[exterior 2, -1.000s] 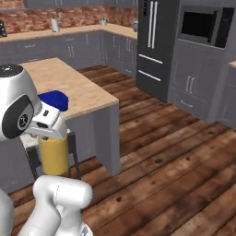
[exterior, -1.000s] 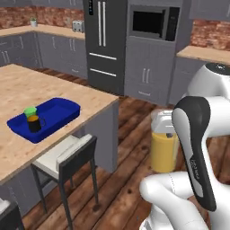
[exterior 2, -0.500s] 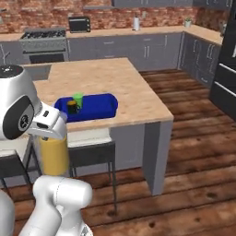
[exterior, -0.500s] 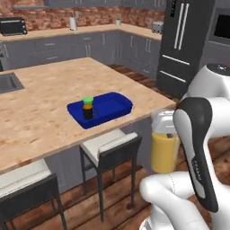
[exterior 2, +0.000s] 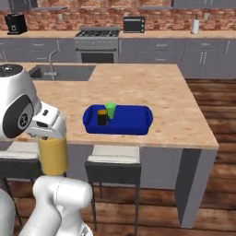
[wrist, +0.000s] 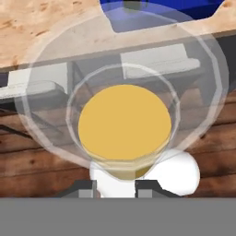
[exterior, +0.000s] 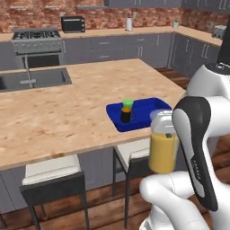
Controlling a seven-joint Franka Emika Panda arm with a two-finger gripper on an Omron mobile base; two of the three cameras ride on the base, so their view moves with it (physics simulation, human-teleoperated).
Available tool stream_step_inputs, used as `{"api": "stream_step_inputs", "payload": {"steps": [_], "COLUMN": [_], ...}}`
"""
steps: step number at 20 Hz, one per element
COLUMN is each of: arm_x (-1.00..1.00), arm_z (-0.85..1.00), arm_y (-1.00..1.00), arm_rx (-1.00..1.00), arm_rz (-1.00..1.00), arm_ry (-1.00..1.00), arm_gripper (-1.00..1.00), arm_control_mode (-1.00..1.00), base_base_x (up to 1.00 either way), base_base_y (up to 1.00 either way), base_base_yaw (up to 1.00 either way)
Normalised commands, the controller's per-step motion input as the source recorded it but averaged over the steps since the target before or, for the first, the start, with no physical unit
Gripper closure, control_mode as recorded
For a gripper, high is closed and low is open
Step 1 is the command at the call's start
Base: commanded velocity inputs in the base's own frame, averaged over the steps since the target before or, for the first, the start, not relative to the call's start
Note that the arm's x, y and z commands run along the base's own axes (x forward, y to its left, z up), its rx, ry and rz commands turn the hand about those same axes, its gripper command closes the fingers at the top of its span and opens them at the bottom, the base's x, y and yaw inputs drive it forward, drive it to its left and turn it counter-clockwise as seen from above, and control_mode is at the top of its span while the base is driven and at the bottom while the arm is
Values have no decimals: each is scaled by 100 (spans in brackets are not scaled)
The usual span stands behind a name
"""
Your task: There is a tray on the dining counter. Grab the cup, mug, and pitcher and place them on the tray. The pitcher may be placed next to the tray if it cannot fit the tray.
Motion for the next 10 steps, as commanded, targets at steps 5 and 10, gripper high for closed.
{"api": "stream_step_inputs", "payload": {"steps": [5,10], "arm_x": [0,0], "arm_z": [0,0], "arm_y": [0,0], "arm_rx": [0,0], "arm_rz": [0,0], "arm_ry": [0,0], "arm_gripper": [100,100], "arm_control_mode": [100,100], "base_base_x": [28,47], "base_base_y": [-64,-59], "base_base_yaw": [21,11]}}
